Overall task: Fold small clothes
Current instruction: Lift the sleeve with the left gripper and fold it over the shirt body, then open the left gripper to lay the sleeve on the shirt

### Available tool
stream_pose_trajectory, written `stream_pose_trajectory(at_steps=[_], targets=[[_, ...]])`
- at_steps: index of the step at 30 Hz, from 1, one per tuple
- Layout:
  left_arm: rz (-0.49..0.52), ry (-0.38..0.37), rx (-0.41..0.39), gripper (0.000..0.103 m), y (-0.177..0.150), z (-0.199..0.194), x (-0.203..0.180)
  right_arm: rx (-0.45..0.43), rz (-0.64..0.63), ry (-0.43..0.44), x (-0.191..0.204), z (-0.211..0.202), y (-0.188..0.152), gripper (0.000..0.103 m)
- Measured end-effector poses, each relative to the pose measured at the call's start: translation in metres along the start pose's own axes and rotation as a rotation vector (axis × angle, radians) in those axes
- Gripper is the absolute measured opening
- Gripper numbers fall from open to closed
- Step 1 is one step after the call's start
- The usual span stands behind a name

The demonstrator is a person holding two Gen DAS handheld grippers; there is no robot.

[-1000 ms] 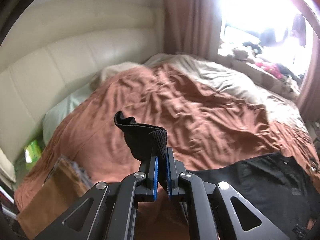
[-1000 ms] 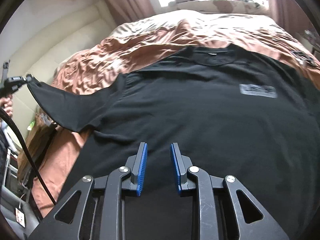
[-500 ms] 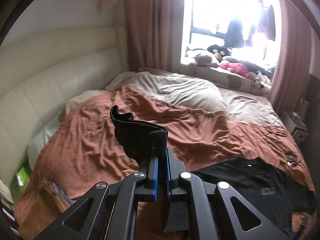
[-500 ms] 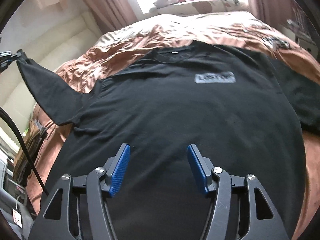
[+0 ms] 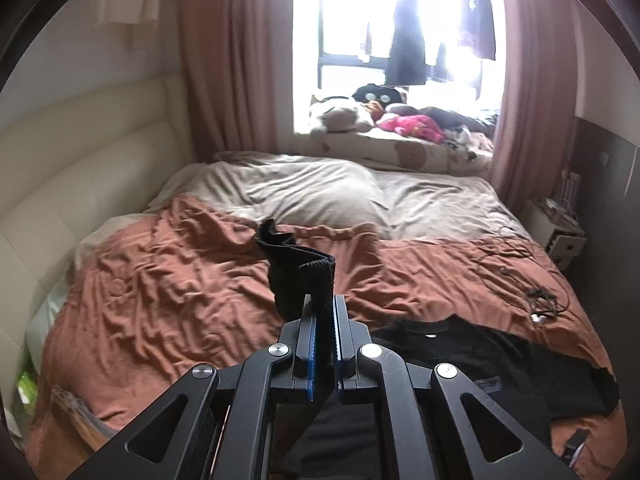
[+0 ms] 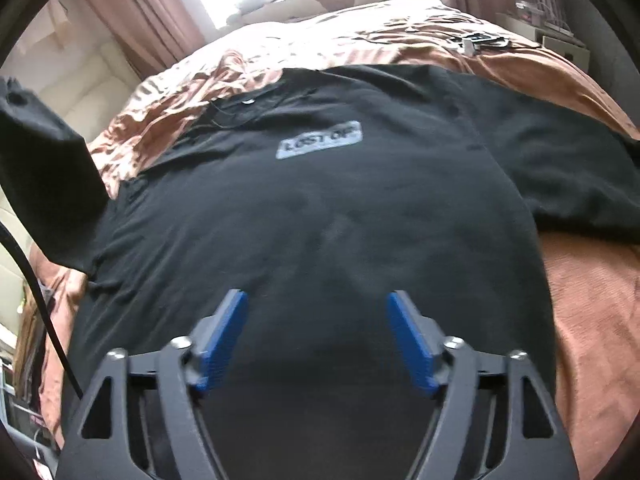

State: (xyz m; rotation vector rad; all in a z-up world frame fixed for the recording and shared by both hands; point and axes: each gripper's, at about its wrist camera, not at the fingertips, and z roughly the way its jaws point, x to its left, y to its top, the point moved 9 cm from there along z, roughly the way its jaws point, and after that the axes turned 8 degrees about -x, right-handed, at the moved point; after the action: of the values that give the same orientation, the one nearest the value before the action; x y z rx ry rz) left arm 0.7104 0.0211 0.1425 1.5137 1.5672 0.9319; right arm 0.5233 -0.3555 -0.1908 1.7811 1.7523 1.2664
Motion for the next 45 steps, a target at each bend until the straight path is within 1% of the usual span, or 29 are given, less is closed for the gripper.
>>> stream_pose_trajectory(at_steps=[2, 3, 5, 11, 14, 18, 22, 25, 27, 31, 37, 40, 43, 45], targets=[[0.005, -0.022, 0.006, 0.007, 0.001, 0.005, -0.02, 0.027, 0.005, -0.019, -0.006, 0.005, -0.004, 0.075], [0.007, -0.03, 0.007, 0.007, 0.002, 0.006, -0.029, 0.048, 0.02, -0.038, -0.013, 0.01, -0.008, 0.075], [0.011, -0.046, 0.008, 0.007, 0.004, 0.009, -0.048, 0.073, 0.05, -0.049, -0.02, 0.019, -0.009, 0.076], [0.014, -0.092, 0.011, 0.007, 0.01, 0.015, -0.096, 0.08, 0.095, -0.015, -0.022, 0.02, -0.001, 0.076], [0.013, -0.13, 0.019, 0.007, 0.009, 0.016, -0.119, 0.082, 0.142, 0.016, -0.028, 0.019, 0.003, 0.076], [0.036, -0.169, 0.046, 0.007, -0.005, 0.023, -0.146, 0.07, 0.189, 0.036, -0.041, 0.014, 0.008, 0.076], [0.012, -0.214, 0.116, 0.007, -0.031, 0.037, -0.164, 0.05, 0.227, 0.061, -0.049, 0.008, 0.013, 0.076], [0.018, -0.236, 0.154, 0.007, -0.052, 0.046, -0.179, 0.03, 0.251, 0.073, -0.055, 0.003, 0.019, 0.076], [0.022, -0.252, 0.184, 0.007, -0.067, 0.053, -0.189, 0.02, 0.263, 0.073, -0.058, -0.002, 0.019, 0.076], [0.019, -0.289, 0.225, 0.007, -0.086, 0.062, -0.211, 0.009, 0.285, 0.065, -0.067, -0.007, 0.019, 0.076], [0.033, -0.387, 0.279, 0.007, -0.124, 0.067, -0.261, -0.018, 0.307, 0.08, -0.071, -0.014, 0.025, 0.076], [0.044, -0.422, 0.323, 0.007, -0.15, 0.075, -0.287, -0.033, 0.314, 0.074, -0.075, -0.019, 0.026, 0.076], [0.033, -0.463, 0.368, 0.007, -0.176, 0.081, -0.31, -0.031, 0.345, 0.09, -0.081, -0.02, 0.026, 0.076], [0.029, -0.505, 0.41, 0.008, -0.194, 0.083, -0.324, -0.031, 0.349, 0.08, -0.086, -0.02, 0.026, 0.076]])
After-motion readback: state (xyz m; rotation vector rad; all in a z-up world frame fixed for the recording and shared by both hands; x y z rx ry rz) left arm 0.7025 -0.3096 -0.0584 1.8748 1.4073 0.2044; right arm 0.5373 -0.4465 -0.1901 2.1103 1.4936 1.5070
